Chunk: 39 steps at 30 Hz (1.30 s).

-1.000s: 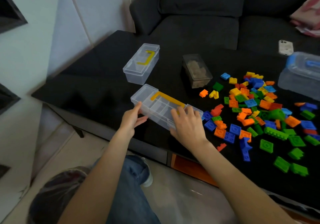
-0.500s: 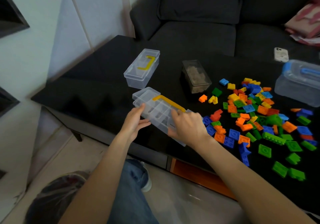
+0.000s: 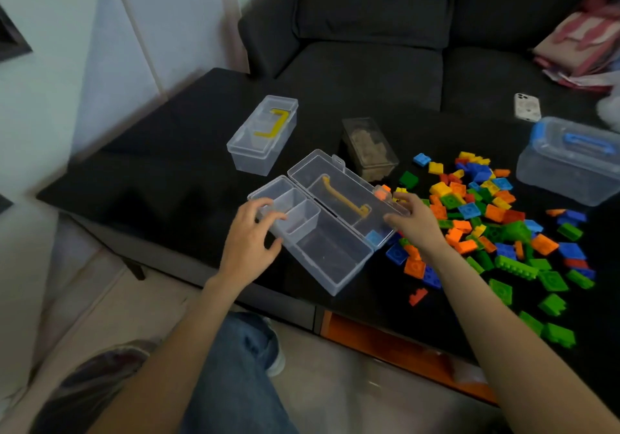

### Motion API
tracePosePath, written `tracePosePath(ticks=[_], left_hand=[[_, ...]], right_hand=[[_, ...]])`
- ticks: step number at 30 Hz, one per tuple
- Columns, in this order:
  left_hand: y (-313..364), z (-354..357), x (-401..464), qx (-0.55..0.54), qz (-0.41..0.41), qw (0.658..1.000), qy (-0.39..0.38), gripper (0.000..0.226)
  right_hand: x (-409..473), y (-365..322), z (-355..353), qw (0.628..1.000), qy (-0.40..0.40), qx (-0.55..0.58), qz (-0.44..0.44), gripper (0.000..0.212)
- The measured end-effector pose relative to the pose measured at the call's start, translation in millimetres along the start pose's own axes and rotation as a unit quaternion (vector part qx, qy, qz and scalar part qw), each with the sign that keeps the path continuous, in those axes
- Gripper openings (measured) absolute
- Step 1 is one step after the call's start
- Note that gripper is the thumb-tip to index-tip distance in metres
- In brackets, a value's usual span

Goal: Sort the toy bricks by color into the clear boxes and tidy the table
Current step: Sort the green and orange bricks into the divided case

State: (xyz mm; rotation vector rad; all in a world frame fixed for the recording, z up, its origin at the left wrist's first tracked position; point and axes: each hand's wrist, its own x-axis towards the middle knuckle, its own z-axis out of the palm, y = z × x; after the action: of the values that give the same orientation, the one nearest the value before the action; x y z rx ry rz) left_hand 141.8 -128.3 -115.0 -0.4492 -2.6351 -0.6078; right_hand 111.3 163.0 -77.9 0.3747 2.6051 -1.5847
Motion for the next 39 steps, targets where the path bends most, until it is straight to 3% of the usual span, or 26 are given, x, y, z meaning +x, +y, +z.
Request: tracePosePath(ticks=[3,5,11,16,24,30,34,39], left_hand=[[-4,-1,3,0.003,0.118,0.991,-0.057,0.023],[-9,0,0,0.001,0.137,0.989,-0.049,0.013],[-8,10,-10,0.014,0.101,0.994,0.031,0.017],[19,31,7,0.003,0.044,0.999,0.032,0.018],[34,33,23,0.010,0.018,1.000,-0.023,0.021],[26,24,26,0.028,0.117,0.985,-0.122,0.042],[32,27,18,0.045,0.102,0.975,-0.191,0.059],[43,28,14,0.072,0.092,0.975,-0.189,0.064]], right_hand=[[2,14,10,0.999,0.032,0.037,-0.013,0.043],[11,8,16,0.999,0.034,0.034,-0.022,0.041],[39,-33,35,0.999,-0.045,0.006,-0.024,0.055],[10,-22,39,0.989,-0.069,-0.107,-0.073,0.062],[-3,-10,27,0.954,-0.046,-0.263,-0.139,0.064],[-3,-3,21,0.942,-0.045,-0.295,-0.154,0.060],[-7,8,6,0.938,-0.046,-0.299,-0.172,0.058],[-9,14,1,0.942,-0.039,-0.282,-0.180,0.057]])
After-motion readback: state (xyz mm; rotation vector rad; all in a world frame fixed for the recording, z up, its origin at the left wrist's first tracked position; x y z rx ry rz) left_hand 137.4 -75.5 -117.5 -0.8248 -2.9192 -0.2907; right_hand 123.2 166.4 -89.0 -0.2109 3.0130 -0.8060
